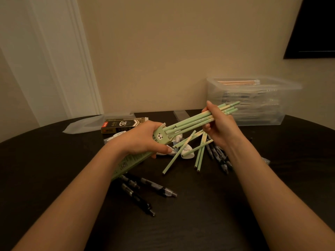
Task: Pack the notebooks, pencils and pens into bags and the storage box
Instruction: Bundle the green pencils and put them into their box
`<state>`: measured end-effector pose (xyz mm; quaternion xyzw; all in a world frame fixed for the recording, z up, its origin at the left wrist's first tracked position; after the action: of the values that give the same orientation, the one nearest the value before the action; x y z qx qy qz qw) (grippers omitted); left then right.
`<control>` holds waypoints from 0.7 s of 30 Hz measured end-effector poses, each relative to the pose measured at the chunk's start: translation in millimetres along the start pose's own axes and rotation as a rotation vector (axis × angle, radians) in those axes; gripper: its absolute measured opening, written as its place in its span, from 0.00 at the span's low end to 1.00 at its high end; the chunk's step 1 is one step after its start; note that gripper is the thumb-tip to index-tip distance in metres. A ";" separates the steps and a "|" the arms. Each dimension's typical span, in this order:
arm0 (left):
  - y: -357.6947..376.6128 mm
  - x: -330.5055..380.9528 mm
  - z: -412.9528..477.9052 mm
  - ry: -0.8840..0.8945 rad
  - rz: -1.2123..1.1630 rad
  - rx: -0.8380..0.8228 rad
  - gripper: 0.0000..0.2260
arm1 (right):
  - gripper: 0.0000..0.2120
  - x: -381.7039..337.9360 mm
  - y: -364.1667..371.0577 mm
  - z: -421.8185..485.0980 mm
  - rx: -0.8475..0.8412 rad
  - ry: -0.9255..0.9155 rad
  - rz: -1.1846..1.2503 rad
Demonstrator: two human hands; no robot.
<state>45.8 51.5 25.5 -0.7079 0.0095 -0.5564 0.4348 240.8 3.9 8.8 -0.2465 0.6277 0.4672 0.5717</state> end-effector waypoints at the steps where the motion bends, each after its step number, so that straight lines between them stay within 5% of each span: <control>1: 0.7 -0.4 0.1 -0.007 -0.005 -0.015 0.13 | 0.11 -1.0 1.7 -0.6 -0.030 -0.019 -0.004; 11: 5.5 3.8 -1.0 0.006 -0.030 -0.099 0.11 | 0.08 3.0 3.5 -4.1 -0.054 0.076 -0.106; 17: 9.4 8.2 5.3 0.040 -0.031 -0.049 0.11 | 0.04 8.4 40.2 -21.0 -0.269 -0.098 -0.364; 21: 4.9 12.1 5.1 0.116 -0.039 0.078 0.11 | 0.13 27.1 63.3 -25.7 -0.437 -0.094 -0.474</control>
<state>56.8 45.5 31.9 -0.6570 -0.0007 -0.6049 0.4499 168.8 15.6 0.1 -0.4808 0.4107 0.4556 0.6266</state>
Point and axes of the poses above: each hand's wrist, its own z-axis towards the middle knuckle, its own y-axis out of the palm, x = y × z, the point moved 3 cm from there along z, towards the middle knuckle, and after that the axes turned 9 degrees about -z, right-handed, at the moved point
